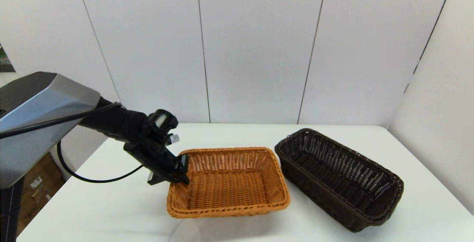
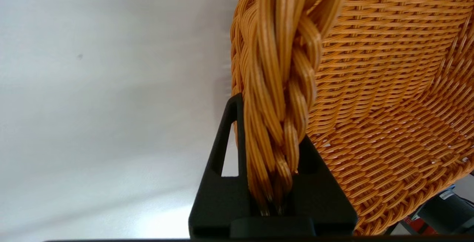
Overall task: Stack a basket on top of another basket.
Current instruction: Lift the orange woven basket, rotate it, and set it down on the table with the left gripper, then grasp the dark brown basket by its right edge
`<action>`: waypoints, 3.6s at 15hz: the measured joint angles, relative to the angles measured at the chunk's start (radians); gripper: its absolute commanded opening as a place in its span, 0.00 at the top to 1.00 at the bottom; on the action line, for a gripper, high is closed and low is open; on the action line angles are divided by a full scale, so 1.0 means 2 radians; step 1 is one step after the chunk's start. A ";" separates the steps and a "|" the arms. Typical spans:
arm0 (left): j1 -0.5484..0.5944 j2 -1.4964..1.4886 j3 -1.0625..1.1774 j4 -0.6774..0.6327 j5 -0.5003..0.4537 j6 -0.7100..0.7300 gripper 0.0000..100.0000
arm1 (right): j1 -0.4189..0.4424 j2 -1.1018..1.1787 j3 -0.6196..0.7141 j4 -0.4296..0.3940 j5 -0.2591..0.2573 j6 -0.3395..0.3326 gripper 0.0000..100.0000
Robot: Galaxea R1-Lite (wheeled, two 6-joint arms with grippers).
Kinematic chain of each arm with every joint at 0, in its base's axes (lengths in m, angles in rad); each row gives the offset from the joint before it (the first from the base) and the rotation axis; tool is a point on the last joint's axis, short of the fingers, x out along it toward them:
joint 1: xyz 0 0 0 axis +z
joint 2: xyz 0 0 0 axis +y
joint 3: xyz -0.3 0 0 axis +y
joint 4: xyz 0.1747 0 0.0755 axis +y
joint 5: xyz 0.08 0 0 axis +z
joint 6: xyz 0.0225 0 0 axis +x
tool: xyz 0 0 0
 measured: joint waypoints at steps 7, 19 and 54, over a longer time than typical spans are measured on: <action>-0.004 0.005 -0.009 0.000 0.000 0.001 1.00 | 0.000 0.000 0.000 0.000 0.000 0.000 0.00; -0.012 0.011 -0.016 0.000 0.001 0.001 0.00 | 0.000 0.000 0.000 0.000 0.000 0.000 0.00; 0.070 -0.834 0.360 0.174 0.100 0.006 0.00 | 0.000 0.000 0.000 0.000 0.000 0.000 0.00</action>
